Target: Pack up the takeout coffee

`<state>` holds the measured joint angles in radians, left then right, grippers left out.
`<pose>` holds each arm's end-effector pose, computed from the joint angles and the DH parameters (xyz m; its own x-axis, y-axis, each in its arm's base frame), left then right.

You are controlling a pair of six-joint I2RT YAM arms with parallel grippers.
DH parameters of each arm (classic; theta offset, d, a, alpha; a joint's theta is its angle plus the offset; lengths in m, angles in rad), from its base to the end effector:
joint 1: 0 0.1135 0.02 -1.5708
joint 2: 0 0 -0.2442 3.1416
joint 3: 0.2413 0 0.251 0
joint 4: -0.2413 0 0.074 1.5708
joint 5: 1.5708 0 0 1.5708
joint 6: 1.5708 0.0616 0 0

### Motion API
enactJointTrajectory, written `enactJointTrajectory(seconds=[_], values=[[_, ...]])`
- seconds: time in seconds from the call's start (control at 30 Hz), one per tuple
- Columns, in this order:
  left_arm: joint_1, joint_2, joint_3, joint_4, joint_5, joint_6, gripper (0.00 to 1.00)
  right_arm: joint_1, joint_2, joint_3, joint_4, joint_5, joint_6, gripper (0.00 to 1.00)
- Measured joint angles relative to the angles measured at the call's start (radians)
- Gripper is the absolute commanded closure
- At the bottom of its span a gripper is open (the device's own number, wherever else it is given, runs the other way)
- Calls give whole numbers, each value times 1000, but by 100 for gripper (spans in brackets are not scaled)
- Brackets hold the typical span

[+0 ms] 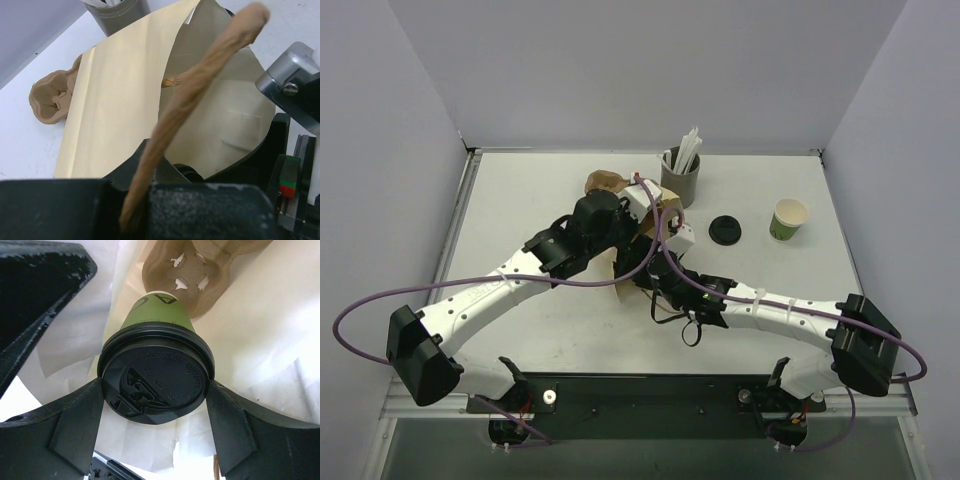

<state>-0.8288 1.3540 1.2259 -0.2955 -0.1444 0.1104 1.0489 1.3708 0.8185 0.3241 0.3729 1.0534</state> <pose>0.2362 -0.2446 0.3249 -0.2055 0.3855 -0.8995 0.6675 0.7274 0.1592 0.1882 0.2822 0.2463 -0.6037 0.5739 -0.5534 -0.2138 0.5522 0.8058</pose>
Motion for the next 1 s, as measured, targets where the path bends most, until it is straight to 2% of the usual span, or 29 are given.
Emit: enactJointTrajectory(seconds=[0.67, 1.0], values=[[7, -14, -18, 1, 80, 55, 100, -123, 99, 21, -2, -197, 58, 49], [7, -81, -80, 26, 116, 65, 100, -145, 98, 3, 55, -185, 145, 50]])
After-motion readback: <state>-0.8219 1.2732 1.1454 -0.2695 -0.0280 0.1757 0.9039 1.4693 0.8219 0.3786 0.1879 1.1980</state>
